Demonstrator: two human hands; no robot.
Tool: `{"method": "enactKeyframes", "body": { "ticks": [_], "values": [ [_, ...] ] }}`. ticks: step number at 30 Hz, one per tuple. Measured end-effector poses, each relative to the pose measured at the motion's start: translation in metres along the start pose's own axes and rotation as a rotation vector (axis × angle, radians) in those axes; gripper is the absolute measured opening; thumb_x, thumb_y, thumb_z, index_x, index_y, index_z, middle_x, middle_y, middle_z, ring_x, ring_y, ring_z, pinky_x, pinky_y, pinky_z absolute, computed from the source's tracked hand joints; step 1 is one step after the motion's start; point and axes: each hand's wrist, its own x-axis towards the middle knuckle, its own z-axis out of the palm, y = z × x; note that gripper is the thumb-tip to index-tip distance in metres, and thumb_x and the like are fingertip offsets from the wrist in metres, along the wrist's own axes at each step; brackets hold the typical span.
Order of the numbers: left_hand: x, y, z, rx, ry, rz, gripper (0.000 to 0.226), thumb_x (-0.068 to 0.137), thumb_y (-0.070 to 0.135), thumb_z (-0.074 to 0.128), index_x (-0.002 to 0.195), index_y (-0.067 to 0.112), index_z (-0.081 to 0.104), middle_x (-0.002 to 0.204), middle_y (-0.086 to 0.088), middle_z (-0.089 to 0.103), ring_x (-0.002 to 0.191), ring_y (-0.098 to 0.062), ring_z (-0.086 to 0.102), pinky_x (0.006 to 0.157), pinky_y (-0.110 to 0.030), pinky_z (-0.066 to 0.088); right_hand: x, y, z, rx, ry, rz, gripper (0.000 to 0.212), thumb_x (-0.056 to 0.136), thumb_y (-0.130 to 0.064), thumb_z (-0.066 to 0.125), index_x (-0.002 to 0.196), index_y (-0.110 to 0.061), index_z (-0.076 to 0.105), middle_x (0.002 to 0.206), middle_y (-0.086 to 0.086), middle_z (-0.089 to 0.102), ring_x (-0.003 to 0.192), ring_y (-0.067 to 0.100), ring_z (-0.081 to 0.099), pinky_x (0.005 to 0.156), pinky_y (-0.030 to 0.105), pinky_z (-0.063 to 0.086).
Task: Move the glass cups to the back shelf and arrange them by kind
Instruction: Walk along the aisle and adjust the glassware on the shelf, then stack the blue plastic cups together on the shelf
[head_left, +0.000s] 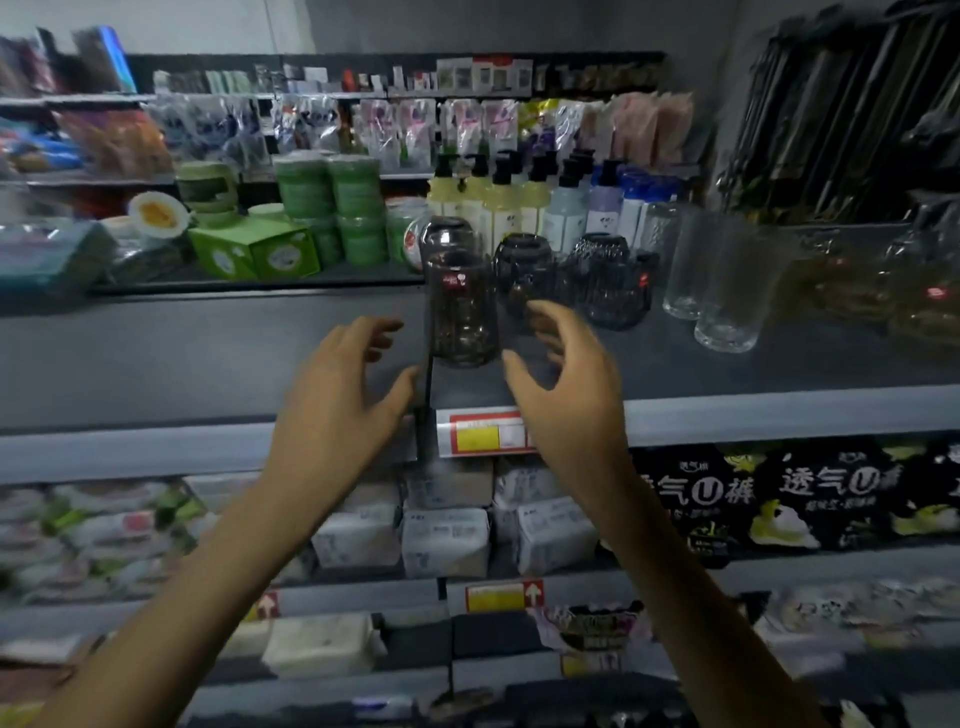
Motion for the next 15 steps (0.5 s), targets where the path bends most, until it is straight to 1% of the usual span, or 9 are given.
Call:
{"method": "enactKeyframes", "body": {
  "ticks": [3, 5, 8, 10, 12, 15],
  "values": [
    [-0.034, 0.013, -0.002, 0.032, 0.005, 0.073, 0.041, 0.097, 0.034, 0.065, 0.136, 0.022, 0.057, 0.126, -0.001, 0.064, 0.116, -0.019, 0.064, 0.093, -0.044, 0.057, -0.026, 0.005, -0.017, -0.086, 0.086, -0.119, 0.045, 0.093, -0.017, 0.071, 0.136, -0.013, 0.06, 0.13, 0.001, 0.064, 0.12, 0.013, 0.06, 0.102, 0.036, 0.053],
    [-0.046, 0.022, 0.002, 0.064, -0.019, 0.101, 0.042, 0.098, 0.036, 0.064, 0.137, 0.023, 0.056, 0.127, -0.001, 0.063, 0.116, -0.023, 0.064, 0.088, -0.046, 0.058, -0.037, 0.01, -0.029, -0.156, 0.095, -0.147, 0.045, 0.092, -0.017, 0.072, 0.135, -0.011, 0.061, 0.128, 0.003, 0.065, 0.118, 0.014, 0.062, 0.1, 0.034, 0.054],
    [-0.047, 0.035, 0.018, 0.093, -0.04, 0.199, 0.043, 0.097, 0.033, 0.065, 0.138, 0.02, 0.057, 0.125, -0.003, 0.063, 0.11, -0.027, 0.063, 0.081, -0.041, 0.056, -0.047, 0.016, -0.05, -0.221, 0.079, -0.102, 0.046, 0.093, -0.018, 0.069, 0.138, -0.012, 0.059, 0.131, 0.002, 0.064, 0.12, 0.011, 0.059, 0.102, 0.029, 0.051],
    [-0.042, 0.048, 0.033, 0.072, -0.047, 0.282, 0.044, 0.097, 0.032, 0.065, 0.138, 0.018, 0.057, 0.126, -0.004, 0.063, 0.111, -0.027, 0.062, 0.082, -0.04, 0.053, -0.05, 0.02, -0.068, -0.271, 0.091, -0.06, 0.045, 0.094, -0.02, 0.068, 0.138, -0.015, 0.058, 0.131, 0.0, 0.062, 0.118, 0.008, 0.056, 0.102, 0.026, 0.049],
    [-0.036, 0.064, 0.051, 0.013, -0.06, 0.355, 0.043, 0.098, 0.03, 0.065, 0.138, 0.016, 0.058, 0.128, -0.006, 0.063, 0.113, -0.027, 0.062, 0.084, -0.04, 0.054, -0.053, 0.026, -0.089, -0.323, 0.101, -0.011, 0.045, 0.097, -0.026, 0.067, 0.14, -0.02, 0.056, 0.134, -0.003, 0.06, 0.121, 0.009, 0.055, 0.102, 0.026, 0.047],
    [-0.027, 0.095, 0.086, -0.047, -0.082, 0.458, 0.043, 0.098, 0.03, 0.065, 0.137, 0.013, 0.059, 0.127, -0.007, 0.065, 0.111, -0.029, 0.063, 0.085, -0.041, 0.055, -0.061, 0.036, -0.129, -0.428, 0.133, 0.064, 0.045, 0.099, -0.035, 0.064, 0.142, -0.027, 0.052, 0.139, -0.007, 0.056, 0.124, 0.007, 0.052, 0.098, 0.023, 0.044]
  ]
}}
